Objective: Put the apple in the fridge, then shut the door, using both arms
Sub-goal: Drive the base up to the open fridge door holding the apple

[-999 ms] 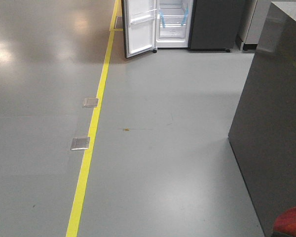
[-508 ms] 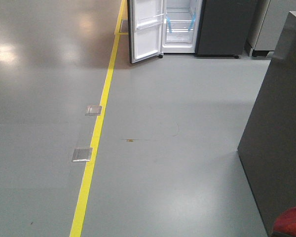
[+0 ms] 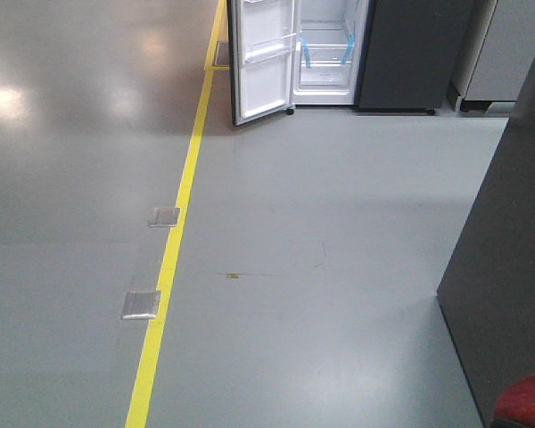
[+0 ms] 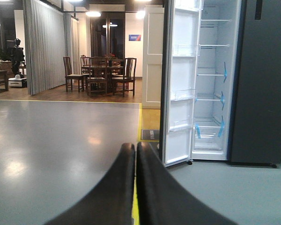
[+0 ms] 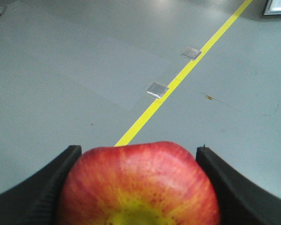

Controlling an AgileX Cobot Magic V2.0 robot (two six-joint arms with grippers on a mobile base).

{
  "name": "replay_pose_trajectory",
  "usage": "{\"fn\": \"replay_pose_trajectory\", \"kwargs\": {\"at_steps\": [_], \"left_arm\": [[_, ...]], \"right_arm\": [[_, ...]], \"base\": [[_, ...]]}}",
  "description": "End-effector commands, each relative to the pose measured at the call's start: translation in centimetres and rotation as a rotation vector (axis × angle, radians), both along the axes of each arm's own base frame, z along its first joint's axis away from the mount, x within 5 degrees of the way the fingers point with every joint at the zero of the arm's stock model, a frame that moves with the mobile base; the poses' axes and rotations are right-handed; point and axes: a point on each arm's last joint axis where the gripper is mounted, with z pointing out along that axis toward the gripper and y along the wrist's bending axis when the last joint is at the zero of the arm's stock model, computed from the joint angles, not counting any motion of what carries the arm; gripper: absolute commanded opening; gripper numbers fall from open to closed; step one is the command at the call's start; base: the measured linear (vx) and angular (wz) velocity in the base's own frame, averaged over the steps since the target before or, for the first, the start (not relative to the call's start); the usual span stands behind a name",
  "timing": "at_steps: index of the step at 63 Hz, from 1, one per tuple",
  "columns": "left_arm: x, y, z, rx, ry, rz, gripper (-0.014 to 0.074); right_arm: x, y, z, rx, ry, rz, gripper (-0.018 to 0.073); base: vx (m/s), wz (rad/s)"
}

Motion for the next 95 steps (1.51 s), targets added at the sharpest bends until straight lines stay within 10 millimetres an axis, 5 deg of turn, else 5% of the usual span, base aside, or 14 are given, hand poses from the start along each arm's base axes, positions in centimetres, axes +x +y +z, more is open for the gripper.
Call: {"fn": "replay_pose_trajectory", "kwargs": {"at_steps": [1, 95], "left_arm": [[-0.10, 0.02, -0.18, -0.013, -0.063, 0.000, -0.0006], [-0.10, 0.02, -0.18, -0.013, -0.063, 0.000, -0.0006]], "right_arm": [[0.34, 0.05, 1.36, 0.049, -0.080, -0.021, 0.0379], [0.34, 0.05, 1.36, 0.048, -0.080, -0.020, 0.0379]], "base": [[0.25, -0.03], [0.26, 0.01]]}}
